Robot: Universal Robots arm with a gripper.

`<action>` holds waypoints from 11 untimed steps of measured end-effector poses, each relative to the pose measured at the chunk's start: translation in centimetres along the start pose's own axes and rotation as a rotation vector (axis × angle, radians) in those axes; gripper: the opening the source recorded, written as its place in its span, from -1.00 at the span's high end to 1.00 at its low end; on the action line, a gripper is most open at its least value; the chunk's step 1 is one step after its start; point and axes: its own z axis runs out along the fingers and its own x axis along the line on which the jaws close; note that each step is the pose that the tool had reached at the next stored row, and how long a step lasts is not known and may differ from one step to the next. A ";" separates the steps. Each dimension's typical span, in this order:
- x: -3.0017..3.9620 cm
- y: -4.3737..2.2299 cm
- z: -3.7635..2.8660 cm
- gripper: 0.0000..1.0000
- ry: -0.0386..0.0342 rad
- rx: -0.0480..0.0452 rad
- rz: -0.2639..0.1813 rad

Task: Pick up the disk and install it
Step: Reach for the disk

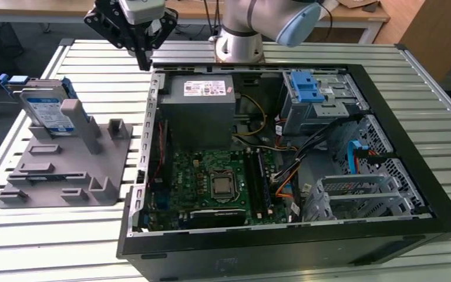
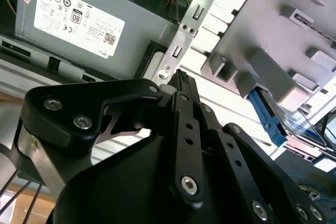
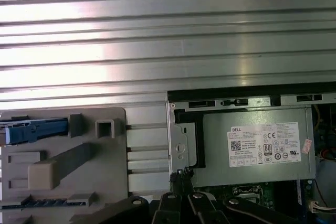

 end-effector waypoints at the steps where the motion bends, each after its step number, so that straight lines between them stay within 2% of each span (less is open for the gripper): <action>1: 0.24 0.01 0.00 0.79 0.0000 0.0001 0.000; 5: 1.34 0.18 0.02 0.79 0.0001 0.0001 0.000; 8: 2.32 0.64 0.07 0.79 0.0001 0.0001 0.000; 11: 3.48 0.88 0.13 0.79 0.0001 0.0000 0.000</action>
